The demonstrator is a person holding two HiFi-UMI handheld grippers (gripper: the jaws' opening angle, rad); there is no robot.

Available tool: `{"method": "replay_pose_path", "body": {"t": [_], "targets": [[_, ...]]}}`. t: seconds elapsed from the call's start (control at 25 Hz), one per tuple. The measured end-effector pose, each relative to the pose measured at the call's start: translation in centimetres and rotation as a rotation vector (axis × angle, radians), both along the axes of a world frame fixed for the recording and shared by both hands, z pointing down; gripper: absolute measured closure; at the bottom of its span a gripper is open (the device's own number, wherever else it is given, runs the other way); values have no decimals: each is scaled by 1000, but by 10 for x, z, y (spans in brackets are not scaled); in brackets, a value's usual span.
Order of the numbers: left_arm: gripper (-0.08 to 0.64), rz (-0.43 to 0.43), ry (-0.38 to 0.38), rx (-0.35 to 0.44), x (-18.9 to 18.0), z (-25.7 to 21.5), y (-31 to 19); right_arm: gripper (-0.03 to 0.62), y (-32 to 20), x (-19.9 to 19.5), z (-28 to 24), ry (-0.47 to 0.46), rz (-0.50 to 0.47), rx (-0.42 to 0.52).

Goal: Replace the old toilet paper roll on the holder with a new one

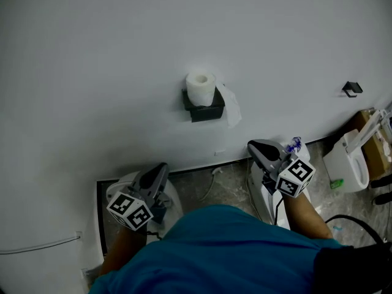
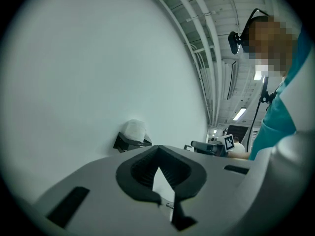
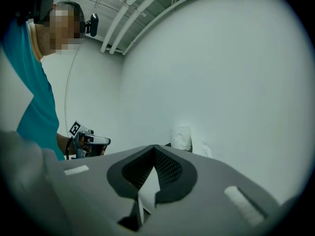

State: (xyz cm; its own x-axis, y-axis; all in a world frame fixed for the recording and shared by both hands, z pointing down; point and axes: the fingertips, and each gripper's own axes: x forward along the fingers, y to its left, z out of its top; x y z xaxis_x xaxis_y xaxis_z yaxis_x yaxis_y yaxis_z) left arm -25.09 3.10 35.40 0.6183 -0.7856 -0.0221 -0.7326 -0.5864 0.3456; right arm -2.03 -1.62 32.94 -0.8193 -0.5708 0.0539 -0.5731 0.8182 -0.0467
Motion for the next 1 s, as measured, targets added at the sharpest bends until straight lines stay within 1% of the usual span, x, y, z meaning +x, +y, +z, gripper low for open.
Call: {"method": "replay_pose_path", "body": {"t": [0.08,0.2,0.32,0.48,0.64,0.76,0.84,0.92,1.0], "targets": [[554,-9,-6,-11,8,6,-15,595,-18,7,3,-11,-8,2],[554,-46,-20,-17,25,10,-37,594,-47,19,8,-29,-60,-7],[554,-102,-22,-8,49,10,-65,595,-79,35,10,-30,-135,-4],[554,-193,-17,-25,80,13,-97,594,-121,58,12,-22,-245,2],[554,-260,-31,-40,100,11,-121,594,-157,74,8,-47,-311,-2],[554,-277,-52,-47,104,12,-133,595,-172,73,1,-99,-349,-5],[554,-280,-59,-56,101,16,-137,594,-177,68,-1,-130,-355,-23],[554,-274,-61,-55,93,18,-140,594,-180,61,1,-121,-350,-24],[554,-259,-63,-48,83,17,-145,594,-185,53,6,-79,-327,-5]]}}
